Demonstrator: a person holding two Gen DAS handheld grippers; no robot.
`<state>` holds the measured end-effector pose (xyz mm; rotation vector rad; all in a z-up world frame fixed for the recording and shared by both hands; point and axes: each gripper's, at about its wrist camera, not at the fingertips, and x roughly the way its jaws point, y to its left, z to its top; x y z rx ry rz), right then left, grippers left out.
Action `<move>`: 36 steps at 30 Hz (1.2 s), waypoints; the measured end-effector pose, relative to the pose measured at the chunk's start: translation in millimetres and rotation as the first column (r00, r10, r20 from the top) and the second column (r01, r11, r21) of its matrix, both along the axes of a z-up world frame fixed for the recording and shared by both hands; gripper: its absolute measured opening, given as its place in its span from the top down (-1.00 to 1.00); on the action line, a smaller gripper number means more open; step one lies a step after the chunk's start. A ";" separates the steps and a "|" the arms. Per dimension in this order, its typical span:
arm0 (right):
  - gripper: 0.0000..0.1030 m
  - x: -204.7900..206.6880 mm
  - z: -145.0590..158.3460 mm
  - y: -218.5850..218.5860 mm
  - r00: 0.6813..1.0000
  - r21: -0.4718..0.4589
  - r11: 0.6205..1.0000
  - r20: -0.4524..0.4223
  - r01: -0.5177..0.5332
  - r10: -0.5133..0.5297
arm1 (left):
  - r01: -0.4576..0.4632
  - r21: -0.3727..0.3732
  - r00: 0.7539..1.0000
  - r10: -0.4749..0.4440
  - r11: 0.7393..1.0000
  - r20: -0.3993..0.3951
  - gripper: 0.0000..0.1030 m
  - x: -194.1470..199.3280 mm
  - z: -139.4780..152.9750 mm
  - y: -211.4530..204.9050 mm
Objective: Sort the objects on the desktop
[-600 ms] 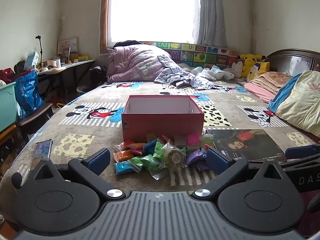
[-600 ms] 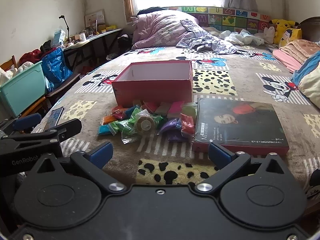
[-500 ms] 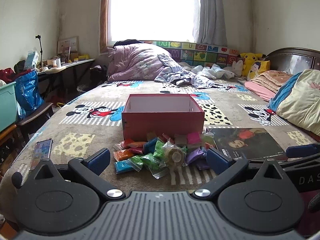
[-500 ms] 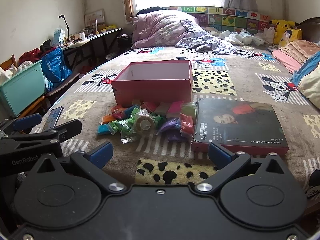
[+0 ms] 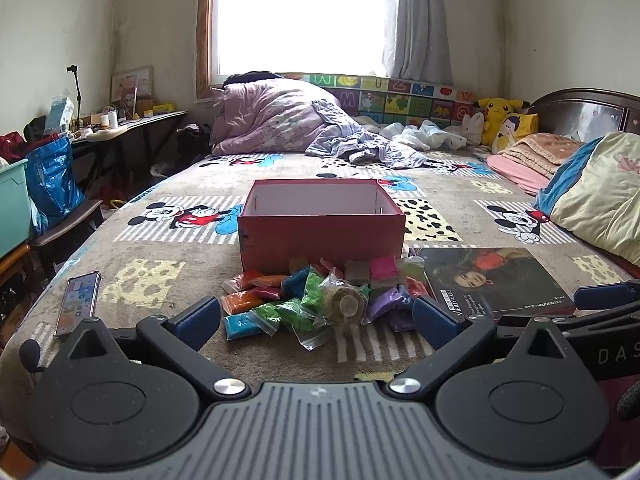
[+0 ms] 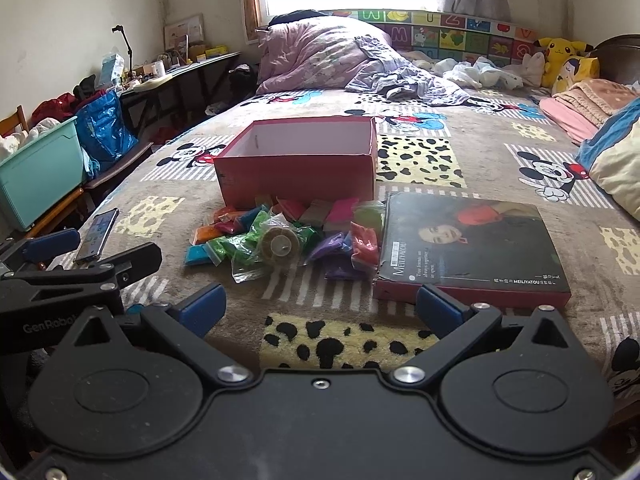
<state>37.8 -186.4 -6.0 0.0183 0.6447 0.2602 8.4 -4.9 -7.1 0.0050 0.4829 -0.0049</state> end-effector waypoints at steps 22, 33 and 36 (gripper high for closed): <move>-0.99 1.5 -5.1 2.1 1.000 -0.011 1.000 -0.008 0.002 -0.002 | -0.007 -0.011 1.000 0.007 1.000 -0.020 -0.99 0.8 -5.2 2.7; -0.99 2.2 -5.2 2.7 1.000 -0.014 1.000 -0.013 0.000 0.000 | -0.011 -0.009 1.000 0.010 1.000 -0.028 -0.99 1.8 -4.8 2.2; -0.99 1.8 -5.1 2.6 1.000 -0.014 1.000 -0.012 -0.002 0.001 | -0.012 -0.009 1.000 0.012 1.000 -0.028 -0.99 3.1 -1.6 2.0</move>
